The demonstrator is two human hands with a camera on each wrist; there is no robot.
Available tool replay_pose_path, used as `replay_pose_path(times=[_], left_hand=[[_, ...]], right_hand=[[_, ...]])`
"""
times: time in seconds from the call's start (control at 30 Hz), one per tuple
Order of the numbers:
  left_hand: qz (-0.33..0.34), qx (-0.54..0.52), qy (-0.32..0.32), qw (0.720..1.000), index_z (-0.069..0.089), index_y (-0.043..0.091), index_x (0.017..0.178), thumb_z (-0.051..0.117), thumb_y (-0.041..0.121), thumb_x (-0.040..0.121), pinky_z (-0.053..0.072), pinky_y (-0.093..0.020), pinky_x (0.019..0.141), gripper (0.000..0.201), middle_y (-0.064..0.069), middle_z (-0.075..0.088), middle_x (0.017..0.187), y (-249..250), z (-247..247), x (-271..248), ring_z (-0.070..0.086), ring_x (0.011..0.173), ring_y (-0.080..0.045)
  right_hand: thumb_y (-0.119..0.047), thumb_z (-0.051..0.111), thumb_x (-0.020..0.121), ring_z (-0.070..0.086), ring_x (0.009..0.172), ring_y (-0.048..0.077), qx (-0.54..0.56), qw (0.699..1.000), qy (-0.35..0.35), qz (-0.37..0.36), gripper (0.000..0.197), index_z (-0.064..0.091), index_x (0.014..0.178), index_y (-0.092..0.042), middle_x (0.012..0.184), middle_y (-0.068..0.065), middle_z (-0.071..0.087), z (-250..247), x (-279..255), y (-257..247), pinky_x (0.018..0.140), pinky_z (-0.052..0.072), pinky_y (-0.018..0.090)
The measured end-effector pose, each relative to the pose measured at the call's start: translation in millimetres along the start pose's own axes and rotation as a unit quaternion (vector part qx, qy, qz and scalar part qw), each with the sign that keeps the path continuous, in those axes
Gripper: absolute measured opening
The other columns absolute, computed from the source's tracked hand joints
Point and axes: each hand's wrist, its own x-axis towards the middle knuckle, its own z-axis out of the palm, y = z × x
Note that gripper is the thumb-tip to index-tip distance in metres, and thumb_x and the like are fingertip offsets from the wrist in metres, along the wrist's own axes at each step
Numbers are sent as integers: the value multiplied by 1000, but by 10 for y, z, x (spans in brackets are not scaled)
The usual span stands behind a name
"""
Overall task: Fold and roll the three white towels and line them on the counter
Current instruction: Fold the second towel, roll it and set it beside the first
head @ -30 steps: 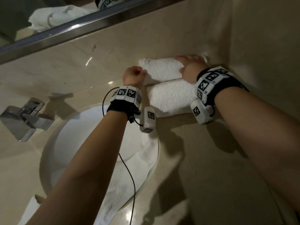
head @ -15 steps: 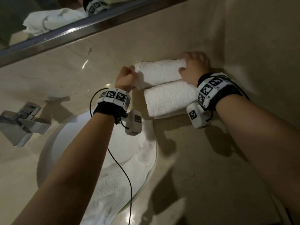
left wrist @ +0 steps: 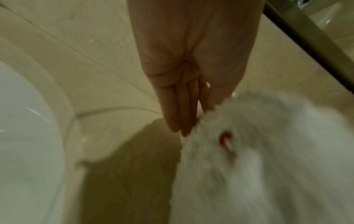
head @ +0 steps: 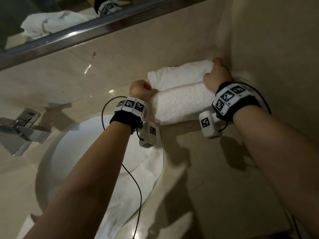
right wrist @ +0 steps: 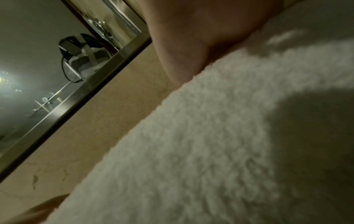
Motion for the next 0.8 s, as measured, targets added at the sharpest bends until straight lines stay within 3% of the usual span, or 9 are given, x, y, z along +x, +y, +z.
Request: replay_pose_path(times=[0.07,0.13,0.2,0.3,0.4,0.5,0.6,0.73,0.8], left_hand=[[-20,-33,-37,999,54,19,62,68,11,79,54,-30,74,23,3,56,68,-39,-65,-3,56,70,-14],[-43,-59,-79,994,61,18,67,57,5,83,53,-35,82,22,0,63,74,-38,-175,-25,61,69,-15],[-56,-52,-104,992,66,16,77,53,17,88,50,-33,78,17,-2,69,89,-7,-262,-48,65,72,-16],[-38,-1,-19,999,63,11,106,47,38,93,48,-29,75,34,-7,67,107,41,-280,-39,66,90,-24],[88,-1,23,996,48,21,132,48,30,93,42,-22,90,40,-3,54,129,128,-187,-54,53,115,-20],[167,141,-71,973,30,24,146,44,28,96,17,-32,116,52,-1,23,155,153,-36,-9,19,143,-21],[121,189,-109,968,21,28,148,46,28,93,17,-47,117,60,1,19,156,155,45,97,17,144,-22],[76,115,-88,987,26,17,146,46,18,95,21,-34,115,55,-6,28,152,313,27,45,26,140,-25],[72,54,-20,996,31,10,143,45,23,95,25,-32,111,52,-12,30,149,312,-2,-10,31,137,-27]], right_hand=[[-15,46,90,39,131,29,10,1000,0,-9,59,24,144,-16,146,11,35,-6,-35,26,107,37,35],[-13,44,89,40,130,29,14,1000,5,-13,57,26,143,-18,146,10,35,-8,-63,47,105,37,35],[-14,42,90,38,131,30,-4,1000,18,-13,56,26,143,-19,148,9,32,7,-82,48,106,36,37],[-17,38,93,35,132,31,-54,998,31,-17,53,26,144,-18,150,11,25,30,-132,26,107,33,41],[-14,35,94,34,132,32,-72,995,52,-44,52,26,145,-14,148,13,25,31,-168,48,108,33,40],[-10,35,93,32,133,30,-74,987,80,-116,51,31,144,-14,147,13,29,10,-205,113,110,31,39],[-12,33,95,26,138,27,-117,977,44,-170,45,40,140,-16,150,9,30,-2,-259,197,114,23,34],[-18,32,98,27,138,26,-83,984,30,-154,41,46,136,-15,150,8,30,-27,-301,272,115,21,34],[-18,32,97,35,132,26,-46,988,48,-140,39,49,132,-12,143,10,38,-70,-337,296,112,27,35]])
